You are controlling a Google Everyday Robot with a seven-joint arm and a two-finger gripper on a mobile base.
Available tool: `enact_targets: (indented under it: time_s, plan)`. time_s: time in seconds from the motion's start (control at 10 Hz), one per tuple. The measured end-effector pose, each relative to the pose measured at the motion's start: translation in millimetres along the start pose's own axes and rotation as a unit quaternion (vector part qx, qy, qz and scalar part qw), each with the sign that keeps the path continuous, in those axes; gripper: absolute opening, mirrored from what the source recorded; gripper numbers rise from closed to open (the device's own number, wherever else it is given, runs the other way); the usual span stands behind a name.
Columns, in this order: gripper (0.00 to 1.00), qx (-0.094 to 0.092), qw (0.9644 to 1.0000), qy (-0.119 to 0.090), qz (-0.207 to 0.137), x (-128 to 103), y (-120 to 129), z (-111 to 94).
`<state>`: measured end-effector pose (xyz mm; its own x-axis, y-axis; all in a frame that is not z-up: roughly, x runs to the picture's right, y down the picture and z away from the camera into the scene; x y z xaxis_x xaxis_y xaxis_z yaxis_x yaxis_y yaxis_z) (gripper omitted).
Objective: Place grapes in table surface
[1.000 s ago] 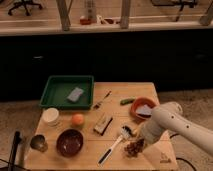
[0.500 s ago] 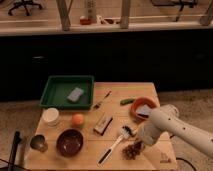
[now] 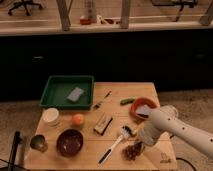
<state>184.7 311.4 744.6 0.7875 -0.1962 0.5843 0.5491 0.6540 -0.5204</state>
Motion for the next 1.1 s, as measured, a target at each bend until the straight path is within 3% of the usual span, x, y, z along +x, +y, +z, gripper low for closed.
enact_targets:
  time_s: [0.3,0.4,1.1]
  plan:
    - [0.72,-0.004,1.0000,0.000,-0.003,1.6,0.5,-0.7]
    - [0.77,-0.006,1.0000,0.000,-0.004,1.5,-0.3,-1.1]
    - [0.80,-0.015,0.9998,0.007,-0.015,2.7,-5.9,-5.7]
